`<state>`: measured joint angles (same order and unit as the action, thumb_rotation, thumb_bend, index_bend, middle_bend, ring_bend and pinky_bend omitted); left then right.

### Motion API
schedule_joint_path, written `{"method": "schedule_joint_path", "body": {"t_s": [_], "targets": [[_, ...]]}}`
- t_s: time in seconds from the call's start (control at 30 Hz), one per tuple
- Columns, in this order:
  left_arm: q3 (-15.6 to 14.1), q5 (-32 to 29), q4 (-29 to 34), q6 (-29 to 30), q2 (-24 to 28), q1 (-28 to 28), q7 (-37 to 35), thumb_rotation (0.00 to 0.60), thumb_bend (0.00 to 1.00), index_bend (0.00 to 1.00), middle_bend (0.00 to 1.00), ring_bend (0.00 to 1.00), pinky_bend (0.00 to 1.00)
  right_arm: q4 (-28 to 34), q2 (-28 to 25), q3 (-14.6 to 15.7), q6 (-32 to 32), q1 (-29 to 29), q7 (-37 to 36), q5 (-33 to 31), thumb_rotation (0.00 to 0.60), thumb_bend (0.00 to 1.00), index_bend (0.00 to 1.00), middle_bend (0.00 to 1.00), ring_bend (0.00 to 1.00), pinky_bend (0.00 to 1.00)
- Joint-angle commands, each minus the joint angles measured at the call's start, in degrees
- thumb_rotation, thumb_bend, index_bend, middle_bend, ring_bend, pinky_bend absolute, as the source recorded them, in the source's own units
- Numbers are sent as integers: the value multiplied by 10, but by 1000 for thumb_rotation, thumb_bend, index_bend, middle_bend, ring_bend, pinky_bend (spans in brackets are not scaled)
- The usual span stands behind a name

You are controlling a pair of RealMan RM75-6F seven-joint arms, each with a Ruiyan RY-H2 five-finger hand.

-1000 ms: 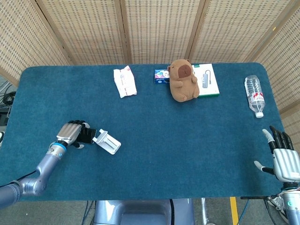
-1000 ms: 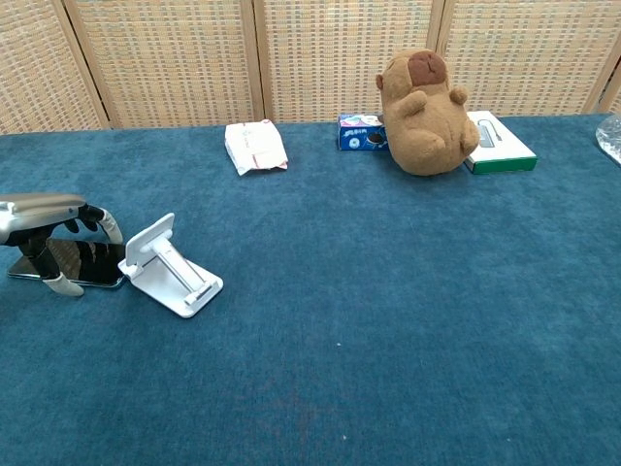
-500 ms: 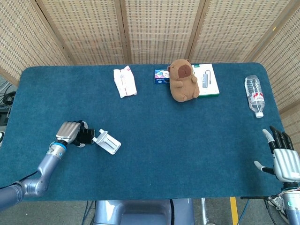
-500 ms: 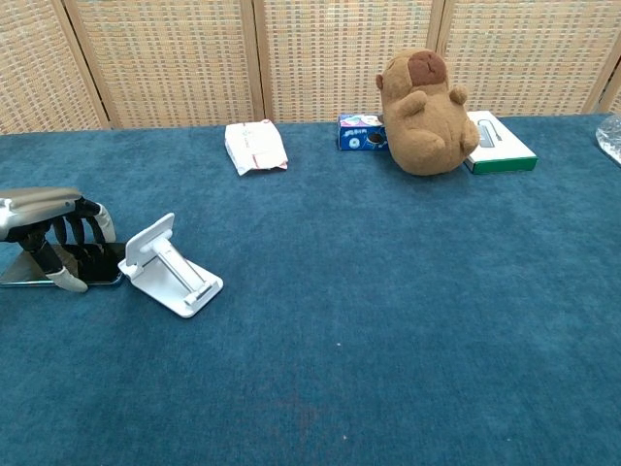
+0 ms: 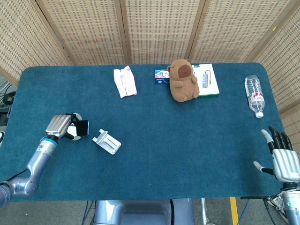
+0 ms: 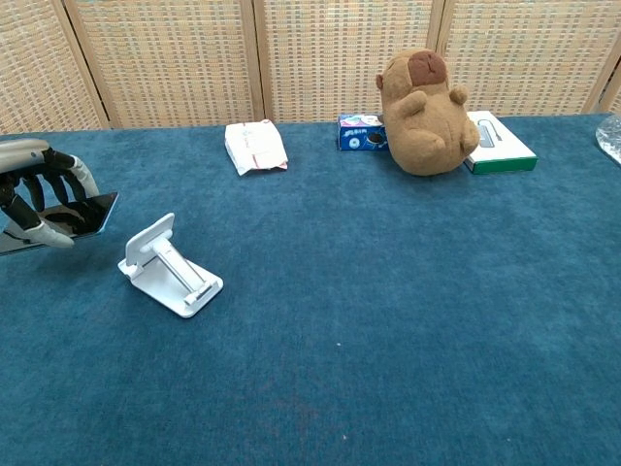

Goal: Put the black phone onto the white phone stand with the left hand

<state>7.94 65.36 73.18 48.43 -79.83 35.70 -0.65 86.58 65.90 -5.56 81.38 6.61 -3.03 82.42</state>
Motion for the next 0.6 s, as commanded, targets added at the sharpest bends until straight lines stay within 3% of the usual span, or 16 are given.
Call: {"method": "schedule_joint_path", "body": {"t_s": [0.03,0.23,0.6], "targets": [[-11,159,14,46,32,-8,-200,600,16,487,417,441,409,0,2,0,-2,1,3,-1,600,2,70,0,0,0],[-51,283,-36,123,22,-5,-379,600,11,488,417,441,409,-2,4,0,-6,2,9,-5,600,2,70,0,0,0],[-117,384,-159,191,-20,24,-605,600,48,489,417,441,409,-12,16,-6,-17,7,34,-25,600,2,70,0,0,0]]}}
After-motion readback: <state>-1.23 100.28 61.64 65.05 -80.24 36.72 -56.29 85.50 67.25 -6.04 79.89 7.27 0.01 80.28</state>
